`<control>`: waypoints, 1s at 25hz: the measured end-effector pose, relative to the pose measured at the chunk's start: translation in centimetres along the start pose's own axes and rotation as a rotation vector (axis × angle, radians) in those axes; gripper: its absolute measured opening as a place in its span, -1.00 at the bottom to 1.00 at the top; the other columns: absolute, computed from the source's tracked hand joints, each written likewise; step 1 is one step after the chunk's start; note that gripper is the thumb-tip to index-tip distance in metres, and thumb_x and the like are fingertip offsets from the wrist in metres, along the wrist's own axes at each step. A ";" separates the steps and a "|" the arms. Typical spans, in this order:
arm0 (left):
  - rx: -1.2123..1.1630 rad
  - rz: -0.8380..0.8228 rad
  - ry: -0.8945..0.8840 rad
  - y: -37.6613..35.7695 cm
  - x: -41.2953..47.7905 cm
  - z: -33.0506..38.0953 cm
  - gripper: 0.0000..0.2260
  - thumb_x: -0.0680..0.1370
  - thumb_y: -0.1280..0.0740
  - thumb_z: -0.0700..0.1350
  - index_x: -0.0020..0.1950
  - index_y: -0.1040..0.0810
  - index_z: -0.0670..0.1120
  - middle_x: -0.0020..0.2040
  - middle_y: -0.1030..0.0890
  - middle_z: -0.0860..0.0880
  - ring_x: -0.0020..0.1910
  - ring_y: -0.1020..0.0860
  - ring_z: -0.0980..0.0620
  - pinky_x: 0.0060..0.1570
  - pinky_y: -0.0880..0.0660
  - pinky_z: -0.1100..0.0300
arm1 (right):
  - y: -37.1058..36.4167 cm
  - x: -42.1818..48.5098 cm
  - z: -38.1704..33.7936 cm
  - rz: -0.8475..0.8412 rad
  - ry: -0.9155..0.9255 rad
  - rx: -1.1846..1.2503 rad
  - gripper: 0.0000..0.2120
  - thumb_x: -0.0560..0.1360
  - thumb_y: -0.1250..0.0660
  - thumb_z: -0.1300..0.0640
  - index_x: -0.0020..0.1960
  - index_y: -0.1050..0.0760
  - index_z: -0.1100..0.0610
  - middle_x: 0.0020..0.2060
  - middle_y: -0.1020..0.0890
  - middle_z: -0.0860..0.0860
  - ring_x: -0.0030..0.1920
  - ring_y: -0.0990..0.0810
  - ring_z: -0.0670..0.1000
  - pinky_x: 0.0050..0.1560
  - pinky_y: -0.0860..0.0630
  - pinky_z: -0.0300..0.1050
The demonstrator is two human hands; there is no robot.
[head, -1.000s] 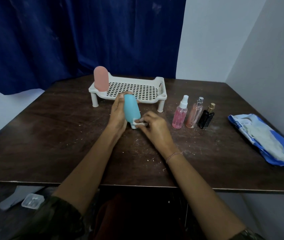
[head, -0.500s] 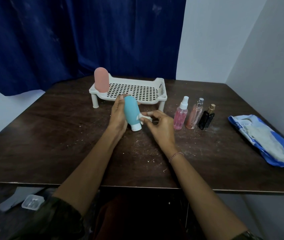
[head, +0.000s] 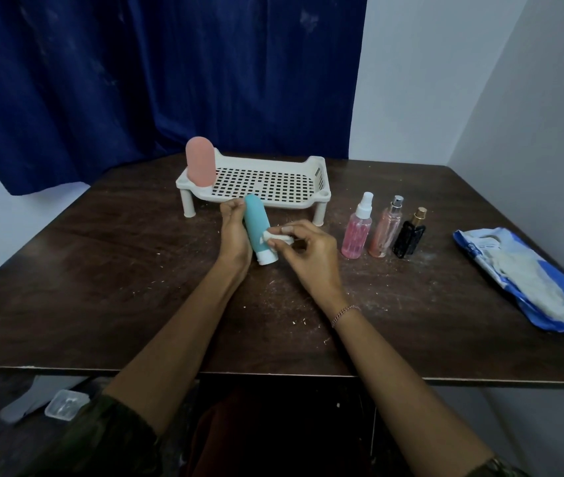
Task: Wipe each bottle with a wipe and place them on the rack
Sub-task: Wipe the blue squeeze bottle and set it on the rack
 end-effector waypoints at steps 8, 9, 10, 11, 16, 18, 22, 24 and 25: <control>-0.027 -0.050 0.107 -0.5 -0.4 -0.3 -0.80 0.55 -0.23 0.01 0.01 -0.36 -0.10 -0.09 -0.43 -0.01 -0.05 -0.46 0.07 0.01 -0.45 0.16 | -0.4 -0.3 -1.3 -0.028 0.097 -0.027 -0.79 0.37 -0.47 0.26 0.01 -0.63 0.18 -0.14 -0.60 0.00 -0.11 -0.55 -0.19 -0.07 -0.46 -0.41; 0.031 -0.055 0.085 -0.5 -0.4 -0.2 -0.78 0.52 -0.28 0.03 0.01 -0.34 -0.08 -0.04 -0.40 -0.03 0.01 -0.43 0.03 0.10 -0.44 0.07 | -0.4 -0.4 -1.4 -0.034 0.102 -0.026 -0.78 0.37 -0.47 0.27 0.01 -0.63 0.18 -0.14 -0.60 0.01 -0.10 -0.55 -0.18 -0.07 -0.46 -0.41; 0.081 -0.057 0.070 -0.4 -0.4 -0.2 -0.77 0.50 -0.29 0.05 -0.01 -0.33 -0.04 -0.02 -0.38 -0.02 0.05 -0.41 0.01 0.17 -0.41 0.00 | -0.5 -0.4 -1.6 -0.042 0.109 -0.024 -0.78 0.37 -0.46 0.27 0.02 -0.63 0.18 -0.13 -0.60 0.02 -0.10 -0.55 -0.16 -0.06 -0.47 -0.39; 0.119 -0.065 0.062 -0.4 -0.5 -0.2 -0.78 0.50 -0.28 0.06 -0.03 -0.31 -0.02 -0.02 -0.38 0.00 0.07 -0.41 0.01 0.22 -0.40 -0.03 | -0.6 -0.5 -1.7 -0.050 0.114 -0.021 -0.78 0.37 -0.46 0.27 0.02 -0.63 0.19 -0.12 -0.60 0.03 -0.09 -0.56 -0.16 -0.06 -0.48 -0.38; 0.187 -0.052 0.030 -0.4 -0.7 -0.2 -0.84 0.60 -0.17 0.04 0.02 -0.33 -0.04 -0.04 -0.38 0.05 0.08 -0.41 0.08 0.25 -0.38 0.06 | -0.8 -0.4 -1.9 -0.053 0.120 -0.025 -0.78 0.38 -0.45 0.27 0.03 -0.62 0.20 -0.11 -0.61 0.04 -0.09 -0.56 -0.15 -0.04 -0.49 -0.36; 0.232 -0.041 0.025 -0.4 -0.6 -0.1 -0.77 0.61 -0.14 0.06 0.13 -0.30 -0.09 -0.03 -0.40 0.06 0.03 -0.43 0.13 0.16 -0.40 0.16 | -0.8 -0.3 -1.9 -0.054 0.116 -0.036 -0.78 0.39 -0.45 0.27 0.03 -0.61 0.20 -0.11 -0.62 0.05 -0.09 -0.56 -0.14 -0.05 -0.48 -0.37; 0.209 -0.006 0.055 0.1 0.0 -0.4 -0.76 0.61 -0.11 0.10 0.11 -0.34 -0.05 -0.04 -0.45 -0.01 0.02 -0.46 0.04 0.17 -0.42 0.04 | -0.9 -0.3 -1.7 -0.066 0.106 -0.040 -0.84 0.40 -0.44 0.28 -0.02 -0.62 0.21 -0.12 -0.62 0.04 -0.10 -0.55 -0.15 -0.07 -0.44 -0.42; 0.118 0.002 0.070 0.1 0.2 -0.6 -0.81 0.62 -0.11 0.07 0.04 -0.36 -0.04 -0.06 -0.46 -0.04 -0.02 -0.46 0.03 0.20 -0.42 -0.01 | -0.6 -0.2 -1.3 -0.031 0.093 -0.063 -0.84 0.39 -0.43 0.30 -0.02 -0.62 0.22 -0.12 -0.61 0.03 -0.10 -0.54 -0.18 -0.05 -0.43 -0.44; 0.082 0.004 0.080 0.1 0.3 -0.7 -0.81 0.62 -0.12 0.06 0.05 -0.36 -0.05 -0.04 -0.46 -0.05 -0.01 -0.47 0.03 0.23 -0.42 -0.02 | -0.3 -0.1 -1.0 -0.006 0.075 -0.081 -0.83 0.39 -0.43 0.30 -0.02 -0.62 0.22 -0.12 -0.61 0.02 -0.10 -0.53 -0.19 -0.06 -0.42 -0.47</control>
Point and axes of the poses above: each hand's wrist, its own x-axis towards the middle knuckle, its own y-axis out of the back of the hand, z = x × y, the point moved 7 cm from there along x, towards the middle knuckle
